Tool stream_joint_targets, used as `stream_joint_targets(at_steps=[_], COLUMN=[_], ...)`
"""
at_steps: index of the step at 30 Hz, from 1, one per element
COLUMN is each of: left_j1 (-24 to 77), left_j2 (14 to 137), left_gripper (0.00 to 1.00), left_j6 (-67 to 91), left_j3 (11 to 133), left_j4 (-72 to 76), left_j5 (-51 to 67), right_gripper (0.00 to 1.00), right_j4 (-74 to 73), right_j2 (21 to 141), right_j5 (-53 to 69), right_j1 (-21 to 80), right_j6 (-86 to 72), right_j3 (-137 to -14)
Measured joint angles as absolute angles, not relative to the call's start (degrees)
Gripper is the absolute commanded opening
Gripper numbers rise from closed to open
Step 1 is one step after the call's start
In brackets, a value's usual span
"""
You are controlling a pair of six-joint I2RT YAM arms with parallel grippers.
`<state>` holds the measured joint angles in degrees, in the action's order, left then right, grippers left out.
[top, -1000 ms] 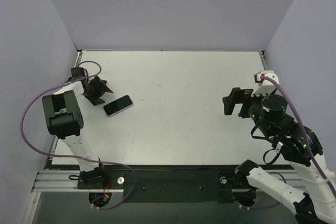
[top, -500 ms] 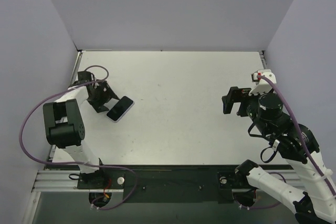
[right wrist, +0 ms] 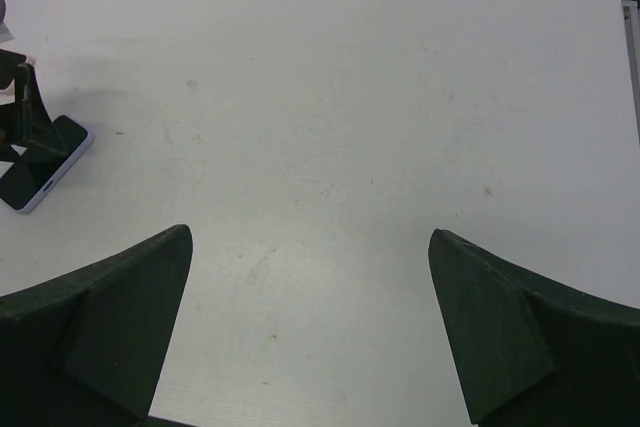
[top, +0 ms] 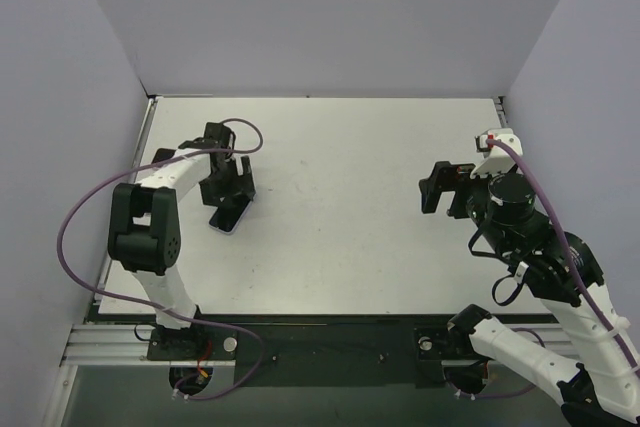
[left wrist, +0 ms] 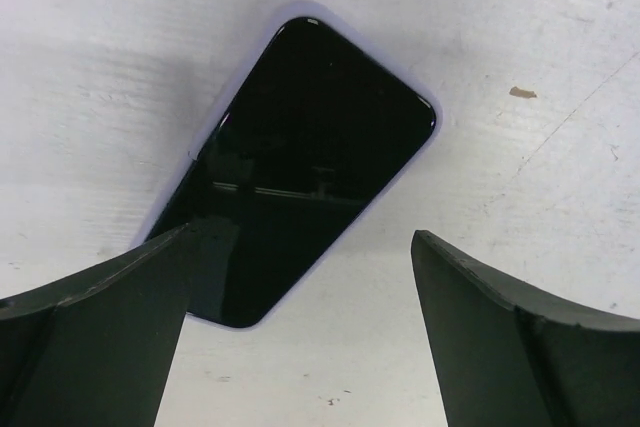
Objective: Take the phone out of the phone case
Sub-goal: Pick up the phone at the center of the board.
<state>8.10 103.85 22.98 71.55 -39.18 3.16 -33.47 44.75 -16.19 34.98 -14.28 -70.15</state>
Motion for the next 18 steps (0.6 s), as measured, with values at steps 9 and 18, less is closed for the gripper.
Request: stream_joint_targets(at_steps=[9, 18], left_j1=[10.7, 7.1], left_j2=[109.4, 116.3], left_gripper=[0.95, 0.97], left_j6=[13.6, 7.2], left_j3=[84.1, 86.9], left_j4=[-45.8, -47.0], left_j5=[-6.9, -0.4], right_gripper=[0.98, 0.98], right_j4=[-33.2, -33.1], right_j2=[46.4, 47.7], right_j5=[-14.9, -11.5], right_j1=[35.0, 35.0], right_j6=[-15.0, -15.1], right_j3=[-70.1, -70.1])
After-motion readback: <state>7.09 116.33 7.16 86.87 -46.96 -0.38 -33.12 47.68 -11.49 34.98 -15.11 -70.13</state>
